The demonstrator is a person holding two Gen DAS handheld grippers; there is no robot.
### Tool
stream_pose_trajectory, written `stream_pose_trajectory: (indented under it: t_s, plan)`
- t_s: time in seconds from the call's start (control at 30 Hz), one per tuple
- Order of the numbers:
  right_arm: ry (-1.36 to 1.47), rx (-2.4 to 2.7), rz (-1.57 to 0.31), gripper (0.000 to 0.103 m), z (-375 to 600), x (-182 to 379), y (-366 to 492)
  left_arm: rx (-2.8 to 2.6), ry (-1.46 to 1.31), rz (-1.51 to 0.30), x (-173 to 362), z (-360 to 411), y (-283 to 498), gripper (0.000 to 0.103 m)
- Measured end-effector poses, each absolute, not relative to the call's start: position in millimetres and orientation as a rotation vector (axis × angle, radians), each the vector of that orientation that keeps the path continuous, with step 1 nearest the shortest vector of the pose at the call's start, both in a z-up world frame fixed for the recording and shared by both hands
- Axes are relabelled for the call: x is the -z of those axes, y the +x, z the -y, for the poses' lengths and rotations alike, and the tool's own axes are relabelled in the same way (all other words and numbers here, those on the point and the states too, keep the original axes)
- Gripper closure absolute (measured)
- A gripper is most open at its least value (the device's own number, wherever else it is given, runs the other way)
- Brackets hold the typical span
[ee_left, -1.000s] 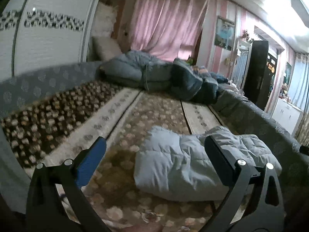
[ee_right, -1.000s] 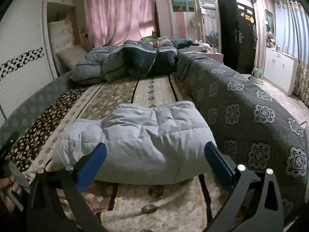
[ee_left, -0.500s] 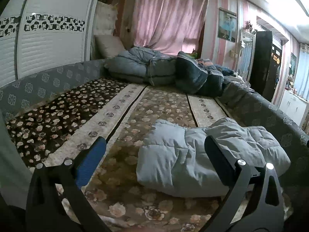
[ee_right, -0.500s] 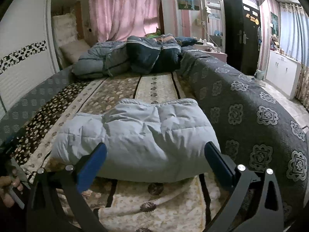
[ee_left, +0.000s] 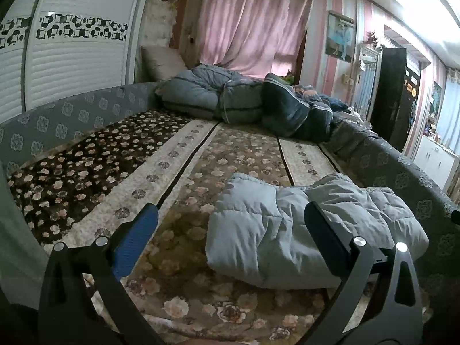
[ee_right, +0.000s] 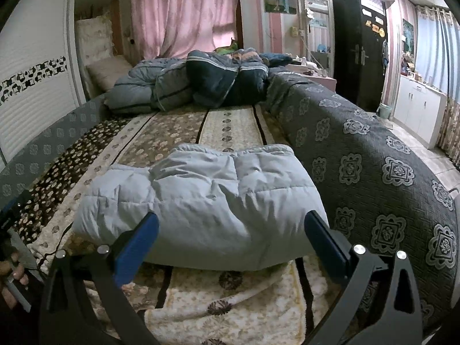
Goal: Fold large clothes
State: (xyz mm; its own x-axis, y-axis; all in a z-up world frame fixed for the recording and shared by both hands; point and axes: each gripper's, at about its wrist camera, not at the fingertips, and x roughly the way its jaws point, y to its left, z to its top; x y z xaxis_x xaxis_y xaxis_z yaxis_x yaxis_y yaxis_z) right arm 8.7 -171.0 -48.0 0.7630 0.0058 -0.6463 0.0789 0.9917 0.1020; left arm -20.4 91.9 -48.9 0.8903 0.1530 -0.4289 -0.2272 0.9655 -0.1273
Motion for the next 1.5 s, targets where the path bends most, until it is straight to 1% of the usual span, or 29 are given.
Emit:
stream_pose_trajectory:
  t_s: [1.5]
  plan:
    - [0.117, 0.038, -0.717, 0.002, 171.9, 50.8, 9.8, -0.211, -0.182, -0.483, 54.1, -96.2, -17.8, 0.003]
